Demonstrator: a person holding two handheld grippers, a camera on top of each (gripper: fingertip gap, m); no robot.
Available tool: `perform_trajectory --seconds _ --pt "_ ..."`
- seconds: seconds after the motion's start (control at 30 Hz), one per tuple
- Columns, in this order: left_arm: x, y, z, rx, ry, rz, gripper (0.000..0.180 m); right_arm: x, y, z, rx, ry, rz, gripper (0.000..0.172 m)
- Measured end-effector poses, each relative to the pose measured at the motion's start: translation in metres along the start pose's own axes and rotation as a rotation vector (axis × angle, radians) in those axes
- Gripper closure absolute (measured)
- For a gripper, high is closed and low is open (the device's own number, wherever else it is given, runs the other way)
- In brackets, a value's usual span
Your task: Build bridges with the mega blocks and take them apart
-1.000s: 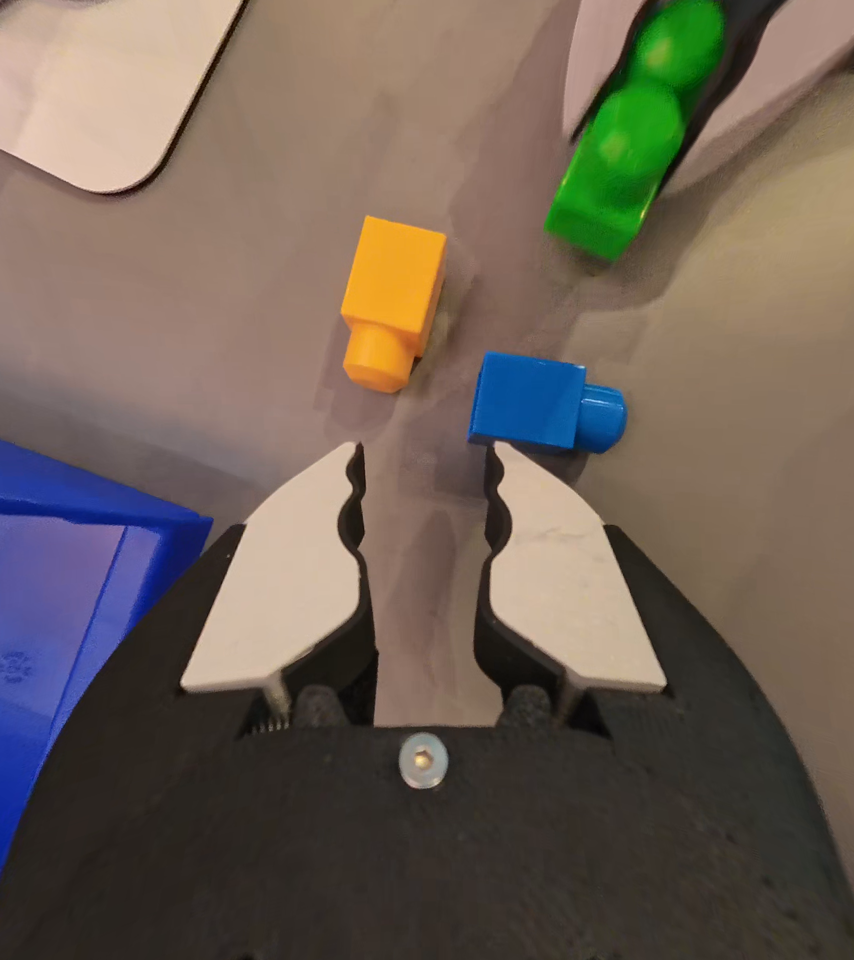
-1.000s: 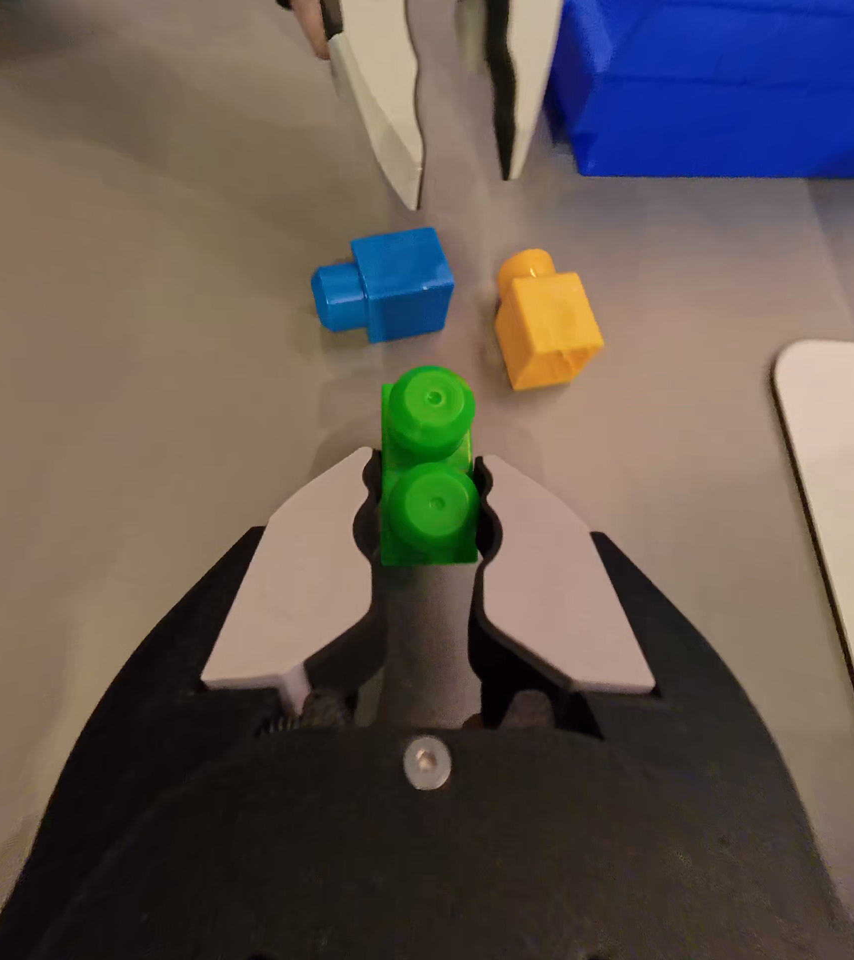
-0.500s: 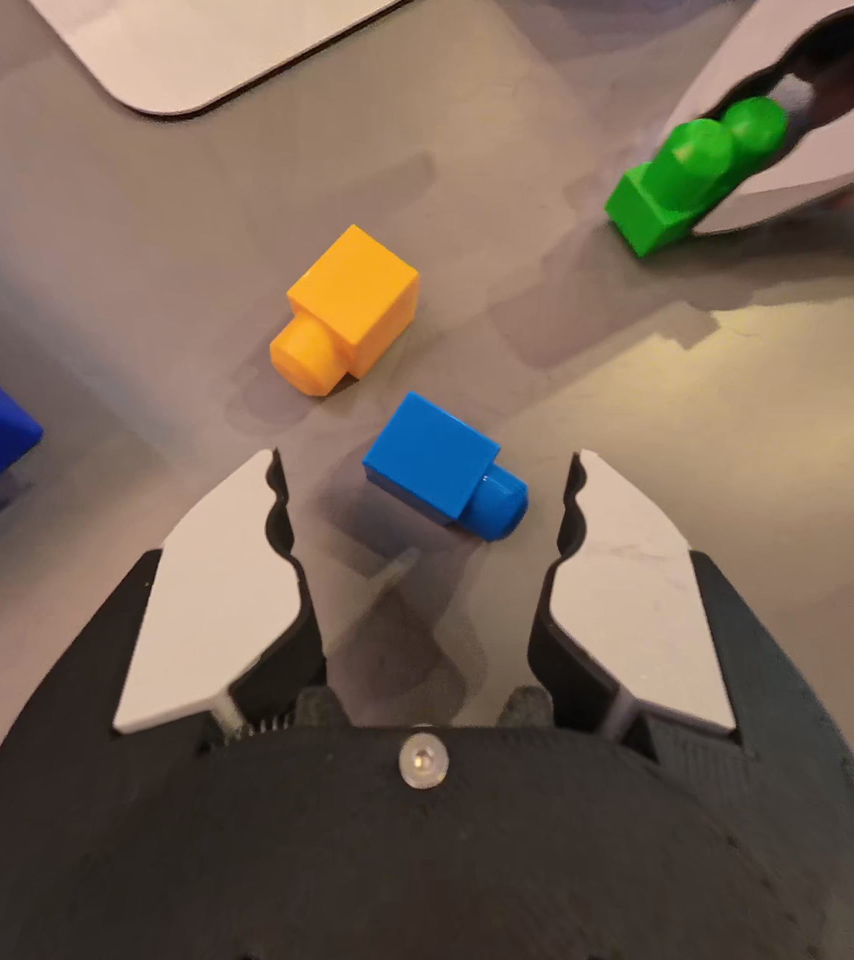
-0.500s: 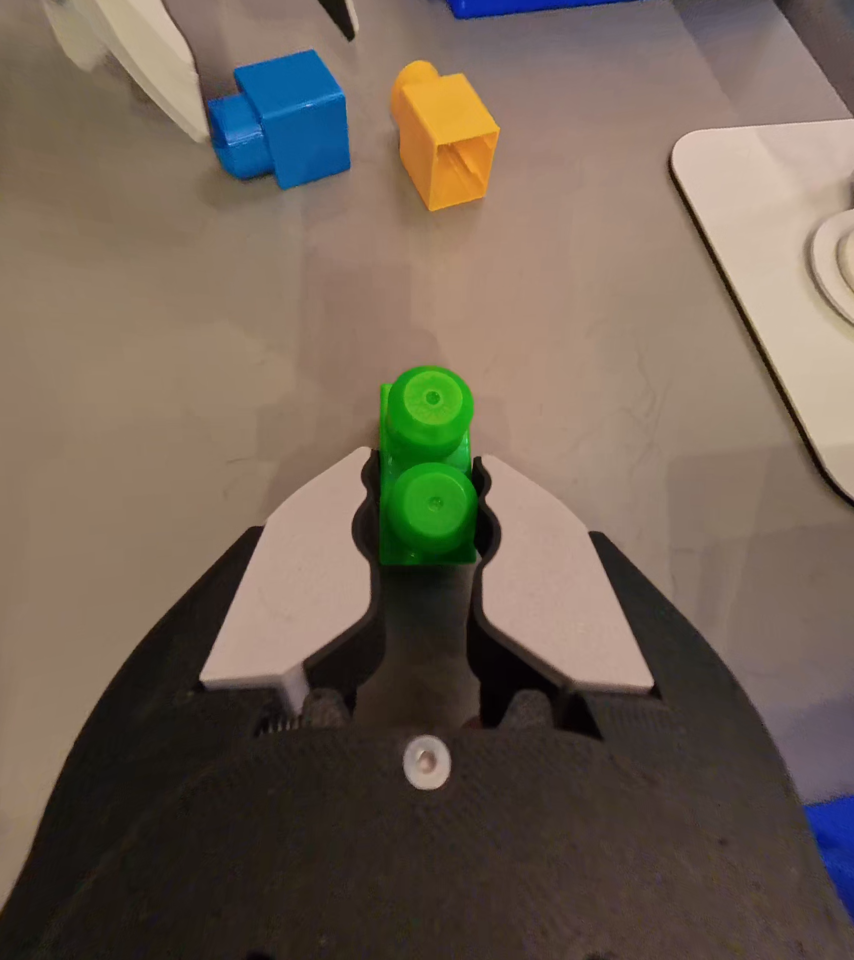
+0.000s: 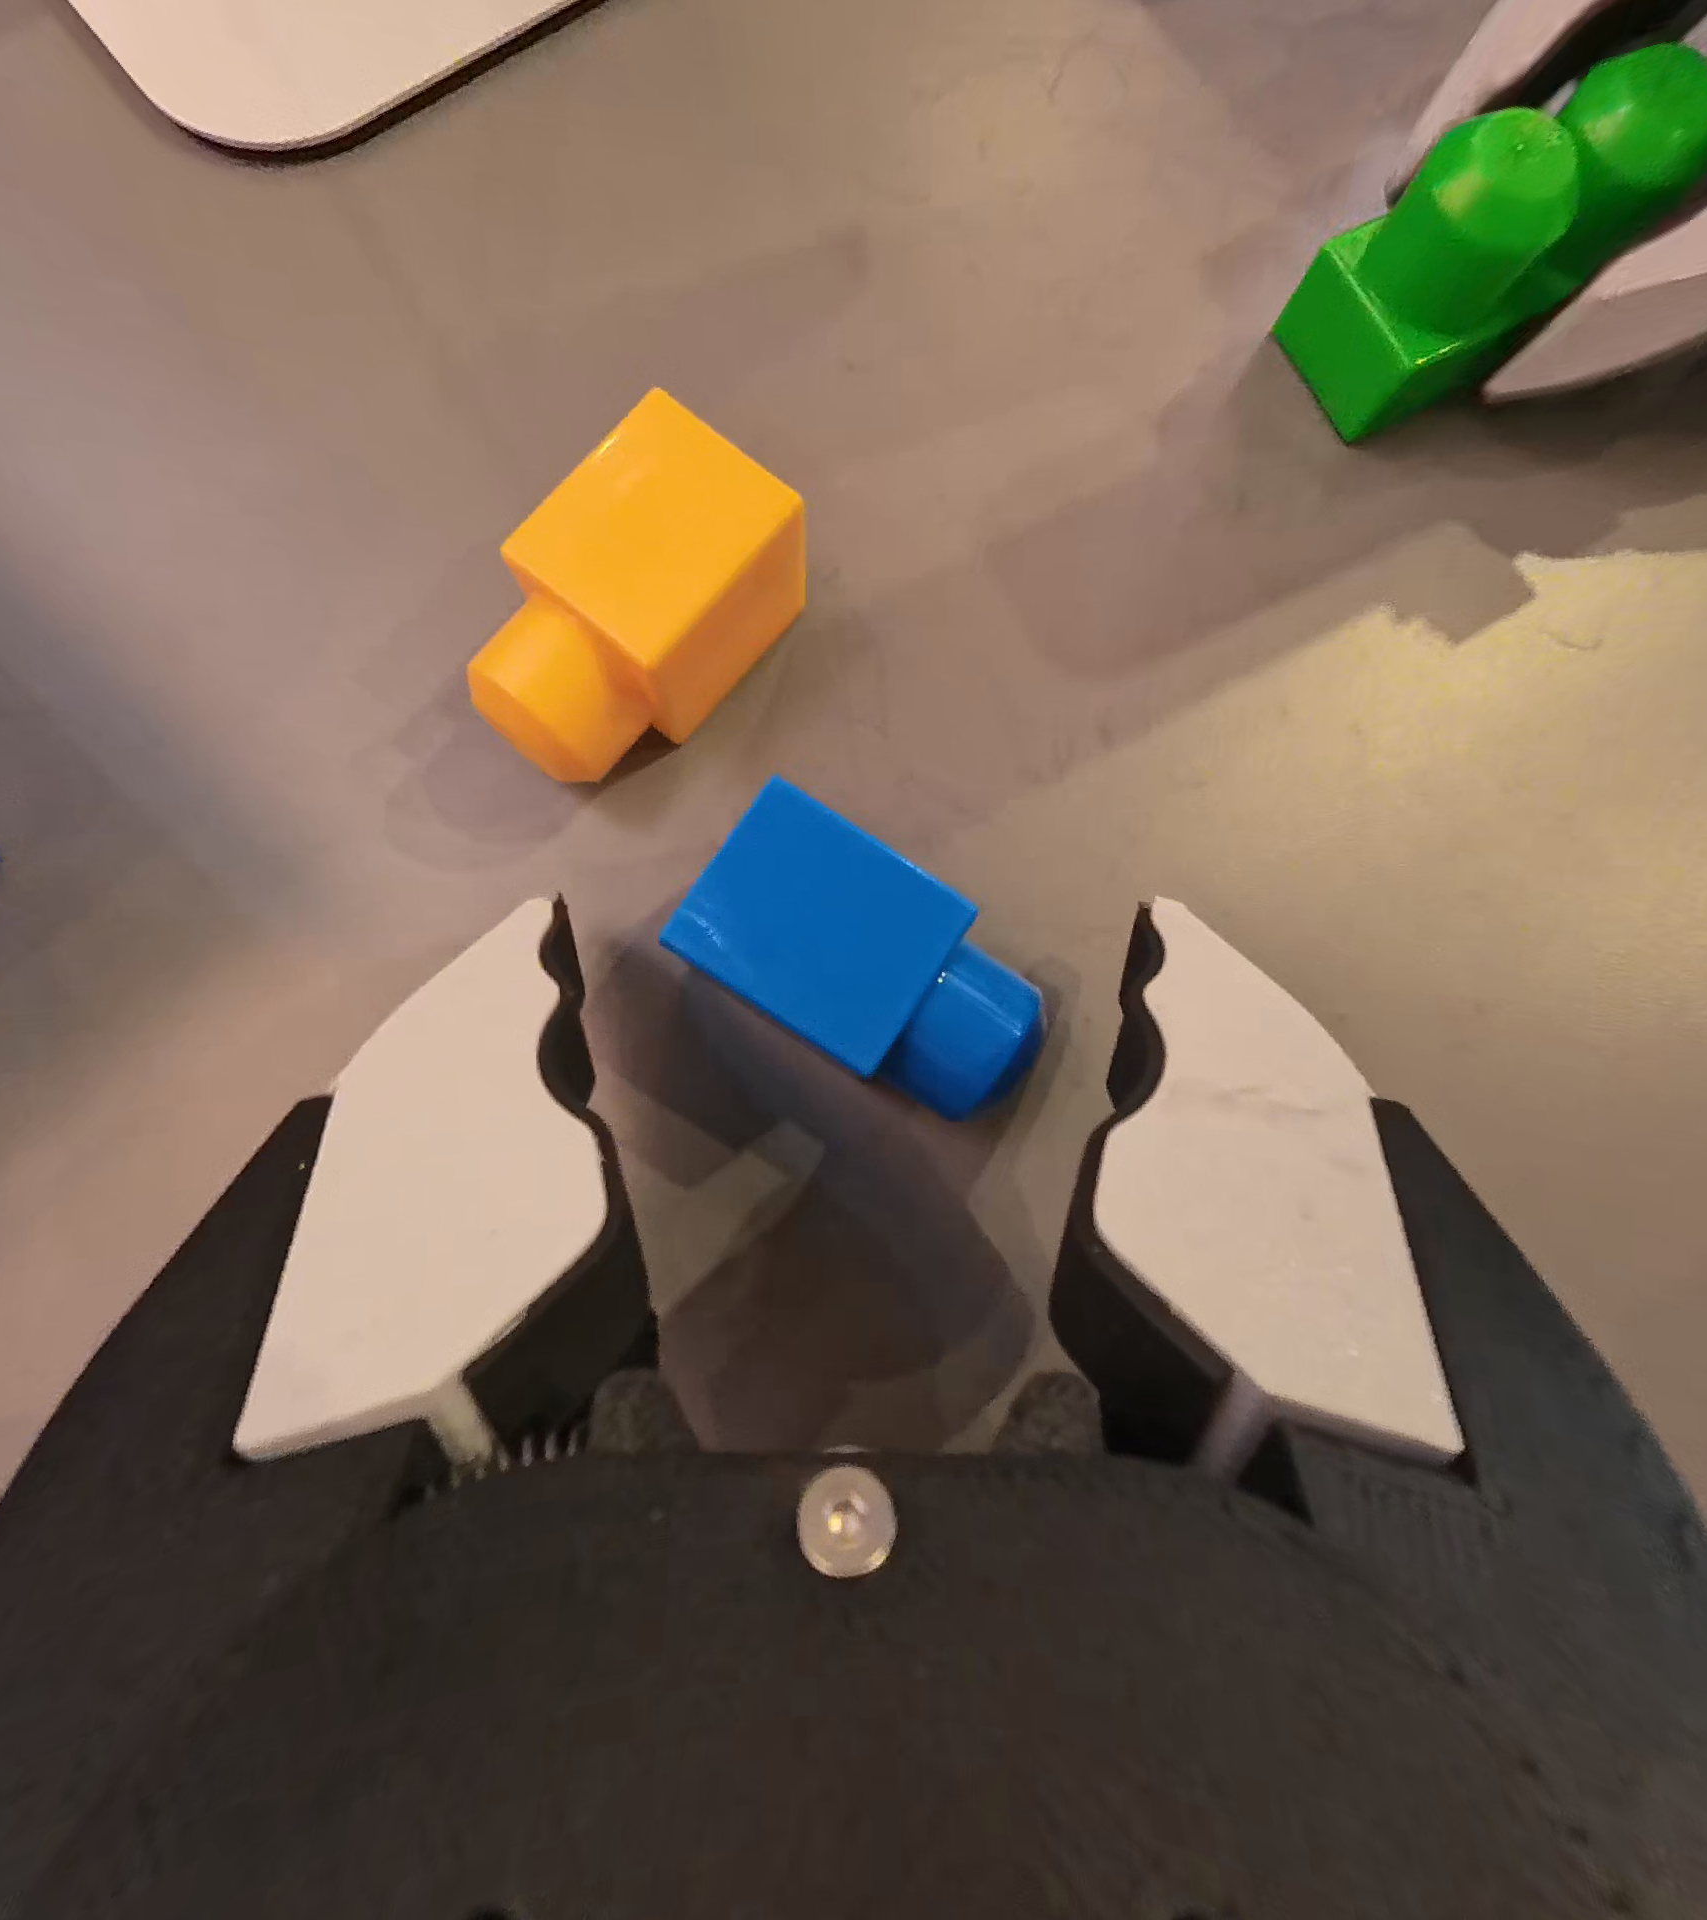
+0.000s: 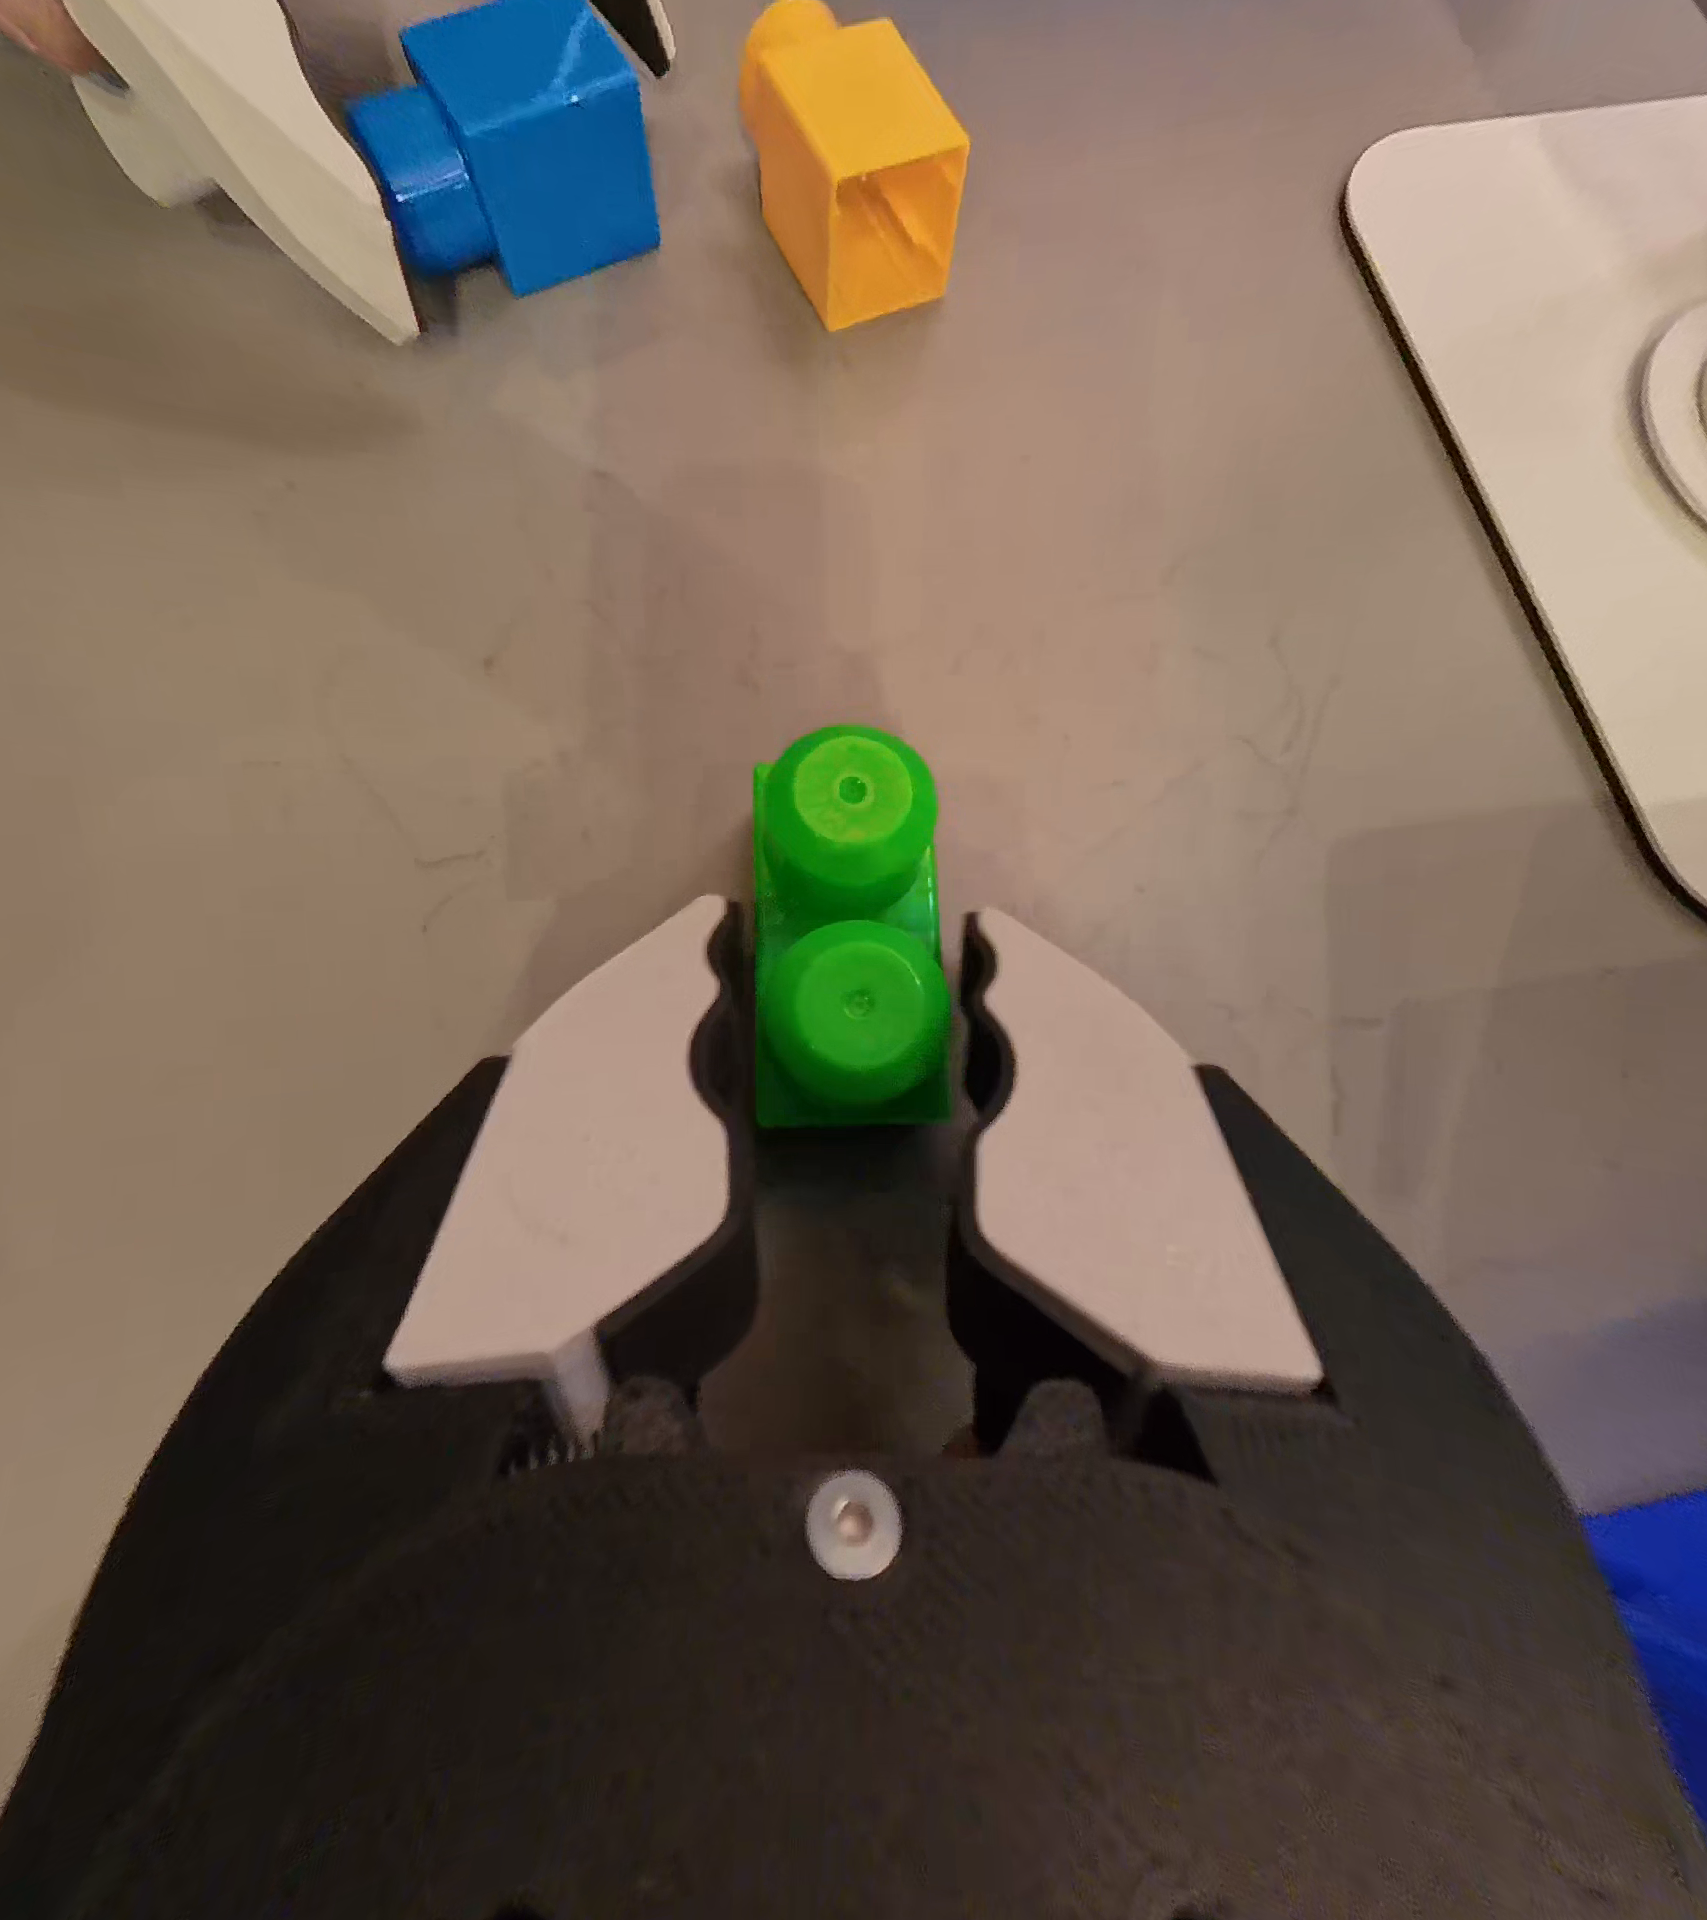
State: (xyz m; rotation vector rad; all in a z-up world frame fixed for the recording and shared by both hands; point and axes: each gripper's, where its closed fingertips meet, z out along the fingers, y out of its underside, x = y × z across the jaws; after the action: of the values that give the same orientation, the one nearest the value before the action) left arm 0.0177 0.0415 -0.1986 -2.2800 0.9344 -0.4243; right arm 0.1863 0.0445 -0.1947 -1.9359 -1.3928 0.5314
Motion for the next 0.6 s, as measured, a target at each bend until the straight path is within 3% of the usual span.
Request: perform_trajectory --seconds 0.07,0.17,0.27,0.43,0.6 --pt "0.003 0.0 0.001 0.002 0.004 -0.007 0.085 0.003 0.001 -0.001 -0.013 0.021 -0.01 0.121" --pt "0.001 0.0 0.001 0.0 -0.017 -0.009 0.089 0.002 -0.001 -0.002 -0.003 0.026 -0.009 0.121" --pt "-0.003 0.001 0.002 -0.022 -0.044 0.025 0.104 0.002 -0.002 -0.002 0.002 0.033 -0.018 0.121" --pt "0.007 -0.004 0.008 -0.051 0.022 0.104 0.123 0.0 -0.005 -0.002 0.011 0.039 -0.045 0.123" --pt "0.015 -0.006 0.013 -0.069 0.094 0.212 0.125 -0.002 -0.017 -0.011 0.059 0.053 -0.079 0.122"
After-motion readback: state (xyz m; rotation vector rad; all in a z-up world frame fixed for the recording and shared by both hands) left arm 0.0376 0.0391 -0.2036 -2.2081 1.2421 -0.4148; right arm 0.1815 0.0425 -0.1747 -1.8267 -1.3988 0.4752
